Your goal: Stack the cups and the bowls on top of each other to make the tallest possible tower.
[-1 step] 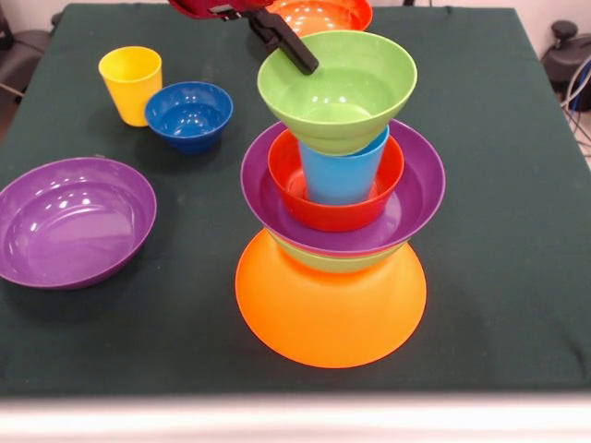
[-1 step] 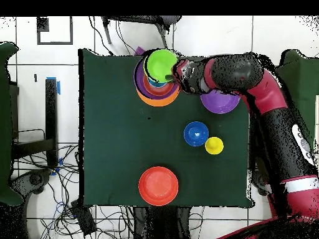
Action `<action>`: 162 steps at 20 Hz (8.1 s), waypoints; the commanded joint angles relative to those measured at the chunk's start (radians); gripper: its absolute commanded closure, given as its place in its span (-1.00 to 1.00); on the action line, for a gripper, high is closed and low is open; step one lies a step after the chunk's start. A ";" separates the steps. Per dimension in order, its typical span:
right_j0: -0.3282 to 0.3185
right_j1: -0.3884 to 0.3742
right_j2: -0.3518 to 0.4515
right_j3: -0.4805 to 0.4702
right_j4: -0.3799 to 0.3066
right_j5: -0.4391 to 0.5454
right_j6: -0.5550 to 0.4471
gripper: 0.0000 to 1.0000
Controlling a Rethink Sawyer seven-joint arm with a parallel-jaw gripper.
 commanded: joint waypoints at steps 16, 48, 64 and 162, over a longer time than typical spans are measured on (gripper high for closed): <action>0.028 0.000 0.015 0.023 -0.068 -0.044 -0.222 1.00; -0.016 -0.022 0.039 0.131 -0.096 -0.128 -0.208 1.00; -0.031 -0.005 0.047 0.116 -0.109 -0.111 -0.235 1.00; -0.057 -0.003 0.075 0.245 -0.168 -0.265 -0.165 1.00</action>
